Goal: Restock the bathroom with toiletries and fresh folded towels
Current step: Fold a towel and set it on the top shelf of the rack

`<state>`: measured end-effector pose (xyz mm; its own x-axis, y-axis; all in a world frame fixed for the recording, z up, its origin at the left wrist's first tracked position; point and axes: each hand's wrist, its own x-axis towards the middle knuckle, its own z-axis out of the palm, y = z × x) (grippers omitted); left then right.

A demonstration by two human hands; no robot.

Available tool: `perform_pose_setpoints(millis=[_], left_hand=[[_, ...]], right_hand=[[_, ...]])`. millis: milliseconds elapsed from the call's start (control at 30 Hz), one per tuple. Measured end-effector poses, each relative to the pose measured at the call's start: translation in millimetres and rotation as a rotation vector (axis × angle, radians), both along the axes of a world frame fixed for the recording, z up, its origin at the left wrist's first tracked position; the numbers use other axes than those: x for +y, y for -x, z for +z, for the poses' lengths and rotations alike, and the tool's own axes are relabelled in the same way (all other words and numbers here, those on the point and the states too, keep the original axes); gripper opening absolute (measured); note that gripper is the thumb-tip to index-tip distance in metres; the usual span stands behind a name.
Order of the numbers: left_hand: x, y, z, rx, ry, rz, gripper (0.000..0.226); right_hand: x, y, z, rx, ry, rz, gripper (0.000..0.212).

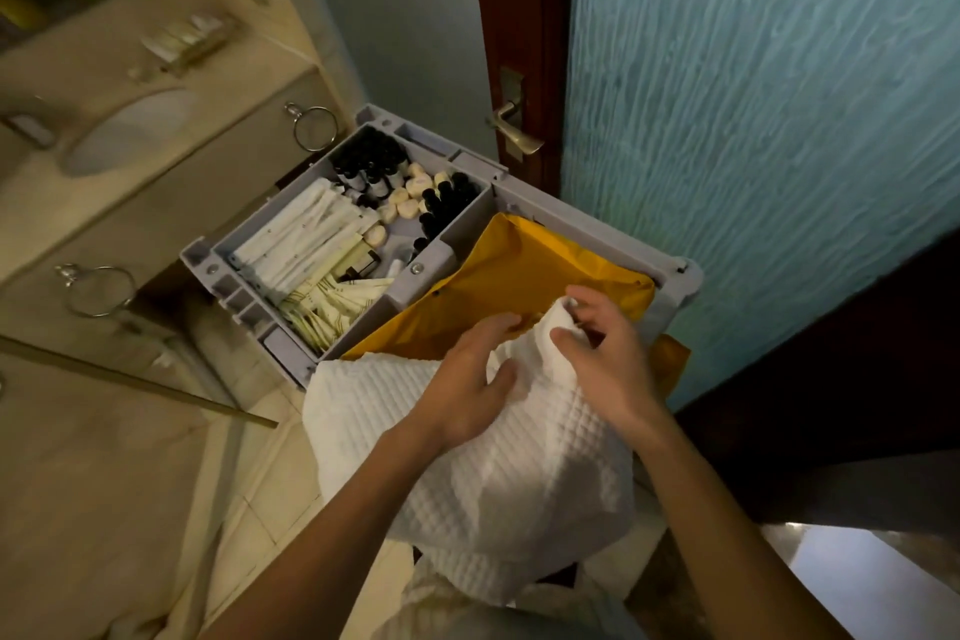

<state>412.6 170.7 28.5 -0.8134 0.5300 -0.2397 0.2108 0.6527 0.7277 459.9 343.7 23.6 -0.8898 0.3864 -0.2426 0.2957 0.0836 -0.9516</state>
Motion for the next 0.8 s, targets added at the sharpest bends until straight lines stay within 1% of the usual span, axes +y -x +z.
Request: perform_pose_setpoints(millis=[67,167,333,400,567,700,800], left_hand=[[-2.0,4.0,10.4,0.001,-0.088,0.016,0.044],[-6.8,11.2,27.9,0.051,-0.208,0.014,0.042],[-21.6,14.6,60.1,0.050,-0.379,0.107,0.042],[-35.5,16.3,65.8,0.054,-0.441,0.144,0.039],[-81.9,23.8,90.1,0.120,-0.478,0.194,0.034],[-120.1,27.4,106.0,0.241,-0.500,0.248,0.034],[-147.4,27.5,119.9,0.298,-0.530,0.267,0.037]], right_hand=[[-5.3,2.2,14.8,0.071,0.005,0.065,0.044],[-12.9,8.0,36.9,0.166,0.028,0.132,0.044],[-33.6,26.6,67.9,0.254,0.075,0.215,0.046],[-49.1,34.5,76.3,0.280,0.088,0.244,0.046],[-88.4,49.3,102.8,0.321,0.084,0.334,0.043],[-120.2,62.9,129.5,0.342,0.056,0.416,0.038],[-145.0,71.3,146.5,0.357,-0.015,0.474,0.035]])
